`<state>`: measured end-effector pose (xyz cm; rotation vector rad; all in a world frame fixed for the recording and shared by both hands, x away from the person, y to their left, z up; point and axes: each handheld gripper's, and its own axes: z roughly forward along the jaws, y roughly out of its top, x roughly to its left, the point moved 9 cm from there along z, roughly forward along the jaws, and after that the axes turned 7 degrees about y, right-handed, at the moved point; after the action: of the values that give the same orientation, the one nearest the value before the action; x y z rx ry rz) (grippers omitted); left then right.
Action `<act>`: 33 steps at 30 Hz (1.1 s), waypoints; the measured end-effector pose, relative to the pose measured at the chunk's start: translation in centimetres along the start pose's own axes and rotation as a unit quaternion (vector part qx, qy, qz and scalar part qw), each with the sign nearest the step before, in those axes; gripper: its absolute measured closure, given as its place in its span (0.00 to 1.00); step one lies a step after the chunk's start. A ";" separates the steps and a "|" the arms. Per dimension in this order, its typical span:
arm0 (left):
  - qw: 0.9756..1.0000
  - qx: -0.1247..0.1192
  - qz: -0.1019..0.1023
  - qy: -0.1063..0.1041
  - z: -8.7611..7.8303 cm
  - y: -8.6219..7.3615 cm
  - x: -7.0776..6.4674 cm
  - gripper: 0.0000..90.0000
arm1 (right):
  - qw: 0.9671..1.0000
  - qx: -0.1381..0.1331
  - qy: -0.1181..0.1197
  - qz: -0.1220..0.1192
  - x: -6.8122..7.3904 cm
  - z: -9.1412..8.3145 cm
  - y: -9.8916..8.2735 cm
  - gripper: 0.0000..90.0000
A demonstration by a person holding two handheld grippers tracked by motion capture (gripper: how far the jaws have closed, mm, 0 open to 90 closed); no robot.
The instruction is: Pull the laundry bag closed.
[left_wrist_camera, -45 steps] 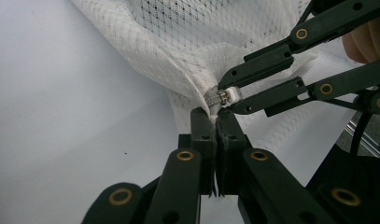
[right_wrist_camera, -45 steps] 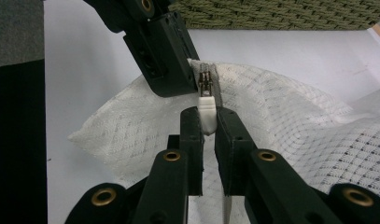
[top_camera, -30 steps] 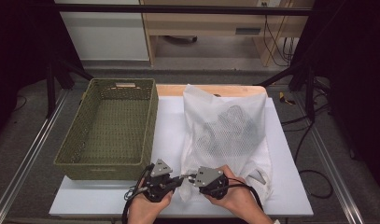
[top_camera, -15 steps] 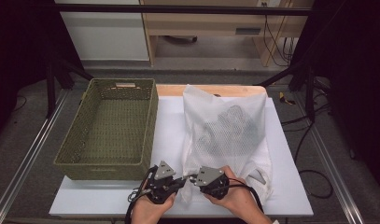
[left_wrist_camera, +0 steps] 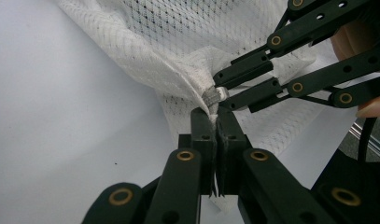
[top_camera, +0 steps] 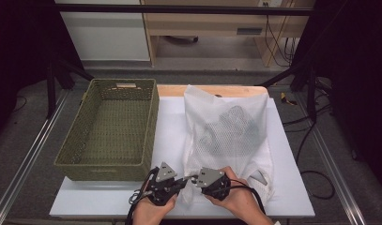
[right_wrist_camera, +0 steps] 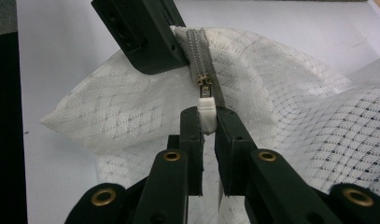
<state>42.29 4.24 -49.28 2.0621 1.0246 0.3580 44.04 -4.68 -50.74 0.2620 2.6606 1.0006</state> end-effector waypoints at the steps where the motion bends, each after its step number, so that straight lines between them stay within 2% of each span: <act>1: 1.000 -0.001 0.000 0.000 0.0 0.0 0.0 0.98 | 1.000 0.002 0.001 -0.001 0.0 -0.1 0.0 0.91; 15: 1.000 -0.006 -0.001 0.001 -0.2 0.2 0.0 0.98 | 1.000 0.018 -0.004 -0.001 0.0 -0.4 -0.3 0.91; 20: 1.000 -0.006 0.002 -0.002 -0.1 0.2 -0.1 0.98 | 0.999 0.029 -0.008 -0.014 -0.2 -0.8 -0.7 0.91; 23: 1.000 -0.005 0.000 -0.003 -0.1 0.1 -0.2 0.98 | 1.000 0.027 -0.010 -0.007 -0.2 -0.8 -0.9 0.91; 30: 1.000 -0.006 0.003 -0.004 0.0 0.1 -0.3 0.98 | 0.999 0.034 -0.006 -0.011 -0.2 -1.2 -1.1 0.91; 33: 1.000 -0.006 0.006 -0.005 0.0 0.1 -0.4 0.98 | 0.999 0.045 -0.007 -0.011 -0.2 -1.4 -1.4 0.91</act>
<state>42.08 3.88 -49.14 2.0589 1.0030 0.3588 43.69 -6.67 -50.65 0.2581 2.6933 0.8692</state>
